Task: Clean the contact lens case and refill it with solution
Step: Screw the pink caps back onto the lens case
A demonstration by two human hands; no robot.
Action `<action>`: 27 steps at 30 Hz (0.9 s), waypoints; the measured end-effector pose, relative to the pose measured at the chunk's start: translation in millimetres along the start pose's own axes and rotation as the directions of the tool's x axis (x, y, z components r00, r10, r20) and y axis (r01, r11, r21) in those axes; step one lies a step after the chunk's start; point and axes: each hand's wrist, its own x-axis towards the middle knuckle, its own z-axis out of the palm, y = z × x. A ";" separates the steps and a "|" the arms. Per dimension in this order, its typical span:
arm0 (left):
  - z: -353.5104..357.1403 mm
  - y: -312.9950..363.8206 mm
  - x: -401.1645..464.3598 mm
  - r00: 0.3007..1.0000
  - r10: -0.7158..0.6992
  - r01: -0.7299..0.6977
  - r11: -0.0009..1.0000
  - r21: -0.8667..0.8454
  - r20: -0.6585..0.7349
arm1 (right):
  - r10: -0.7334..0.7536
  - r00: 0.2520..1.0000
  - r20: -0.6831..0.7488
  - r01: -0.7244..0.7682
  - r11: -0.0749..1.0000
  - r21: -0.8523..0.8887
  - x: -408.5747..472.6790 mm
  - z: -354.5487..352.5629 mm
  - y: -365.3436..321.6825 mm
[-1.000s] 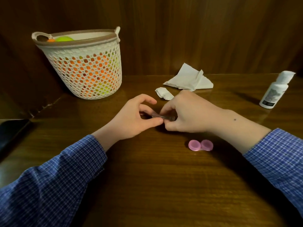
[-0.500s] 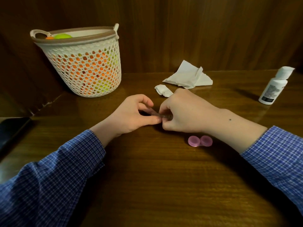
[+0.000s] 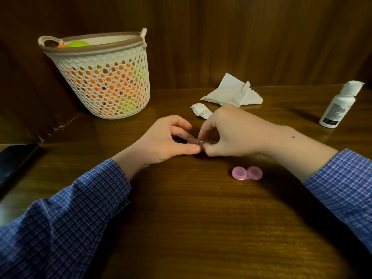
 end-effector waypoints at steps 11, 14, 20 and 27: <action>0.0 -6.8 2.7 0.999 0.022 -0.025 0.995 0.099 0.032 | 0.318 0.938 0.139 -0.333 0.713 0.617 8.7 3.4 44.9; 1.3 -6.7 3.2 1.000 0.013 -0.016 0.995 0.097 0.028 | 0.346 0.924 0.162 -0.362 0.653 0.666 8.9 6.6 46.7; 4.6 -6.8 3.3 1.000 -0.007 0.011 0.990 0.139 -0.026 | 0.441 0.888 -0.128 -0.288 0.751 0.594 -2.0 -4.3 37.7; 11.6 -4.9 2.4 0.999 0.041 -0.040 0.996 0.085 -0.011 | 0.199 0.974 -0.107 -0.124 0.868 0.481 -96.1 -6.4 35.0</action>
